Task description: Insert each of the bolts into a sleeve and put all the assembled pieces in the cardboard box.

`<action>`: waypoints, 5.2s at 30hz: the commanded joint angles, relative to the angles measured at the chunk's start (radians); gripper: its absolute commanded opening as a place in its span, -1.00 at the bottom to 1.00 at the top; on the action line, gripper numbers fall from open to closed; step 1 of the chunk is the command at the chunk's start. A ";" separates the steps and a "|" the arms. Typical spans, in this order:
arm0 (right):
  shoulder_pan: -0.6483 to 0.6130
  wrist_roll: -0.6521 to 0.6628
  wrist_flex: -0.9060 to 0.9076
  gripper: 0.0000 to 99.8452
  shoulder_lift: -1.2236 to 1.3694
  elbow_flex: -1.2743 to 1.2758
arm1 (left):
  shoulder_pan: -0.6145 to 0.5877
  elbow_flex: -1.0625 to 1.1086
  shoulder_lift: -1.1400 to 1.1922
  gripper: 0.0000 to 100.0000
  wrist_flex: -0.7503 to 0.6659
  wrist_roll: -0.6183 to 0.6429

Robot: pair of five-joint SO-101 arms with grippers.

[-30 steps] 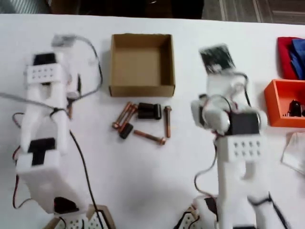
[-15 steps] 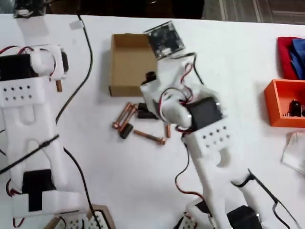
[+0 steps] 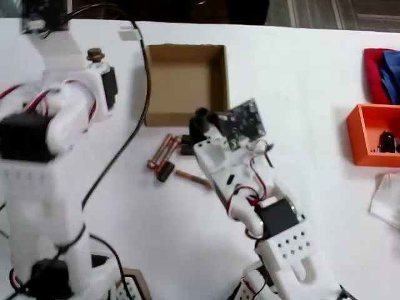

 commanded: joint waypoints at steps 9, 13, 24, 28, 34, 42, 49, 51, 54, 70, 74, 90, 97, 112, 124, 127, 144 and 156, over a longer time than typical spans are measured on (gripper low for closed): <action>0.036 -0.009 -0.136 -0.96 -0.045 0.000 | -0.026 0.595 -0.592 -0.95 -0.267 0.006; 0.036 -0.009 -0.173 -0.96 -0.045 0.002 | -0.026 0.895 -0.758 -0.95 -0.568 -0.009; 0.039 -0.009 -0.452 -0.96 0.081 0.052 | 0.227 0.799 -0.528 -0.95 -0.896 -0.025; 0.033 -0.009 -0.556 -0.96 0.163 0.049 | 0.278 0.639 -0.448 -0.95 -0.881 -0.021; 0.031 -0.009 -0.590 -0.96 0.193 0.017 | 0.322 0.590 -0.434 -0.95 -0.852 -0.020; -0.027 -0.009 -0.565 -0.96 0.193 0.009 | 0.324 0.657 -0.410 -0.95 -0.898 0.101; -0.027 -0.009 -0.547 -0.96 0.186 0.008 | 0.325 0.607 -0.267 -0.95 -0.918 0.101; -0.027 -0.009 -0.547 -0.96 0.186 0.008 | 0.325 0.595 -0.244 -0.95 -0.916 0.101; -0.025 -0.009 -0.547 -0.96 0.186 0.008 | 0.325 0.598 -0.239 -0.95 -0.916 0.101; -0.024 -0.008 -0.509 -0.96 0.191 0.000 | 0.359 0.633 -0.241 -0.95 -0.852 0.100; -0.024 -0.008 -0.395 -0.96 0.194 -0.063 | 0.356 0.633 -0.241 -0.95 -0.853 0.100; -0.022 -0.008 -0.341 -0.96 0.193 -0.091 | 0.359 0.713 -0.241 -0.95 -0.850 0.018; -0.022 -0.008 -0.341 -0.96 0.193 -0.091 | 0.359 0.762 -0.241 -0.95 -0.850 0.018; -0.022 -0.008 -0.341 -0.96 0.193 -0.091 | 0.354 0.754 -0.242 -0.77 -0.703 0.023; -0.022 -0.008 -0.341 -0.96 0.193 -0.091 | 0.348 0.753 -0.368 -0.76 -0.644 0.015; -0.022 -0.008 -0.341 -0.96 0.194 -0.091 | 0.348 0.762 -0.416 -0.76 -0.592 0.014; 0.073 -0.008 -0.229 -0.96 0.199 -0.117 | -0.012 0.727 -0.575 -0.77 -0.528 -0.338; 0.191 -0.008 0.429 -0.96 0.957 -1.169 | -0.466 1.531 -0.672 -0.77 -0.755 -0.546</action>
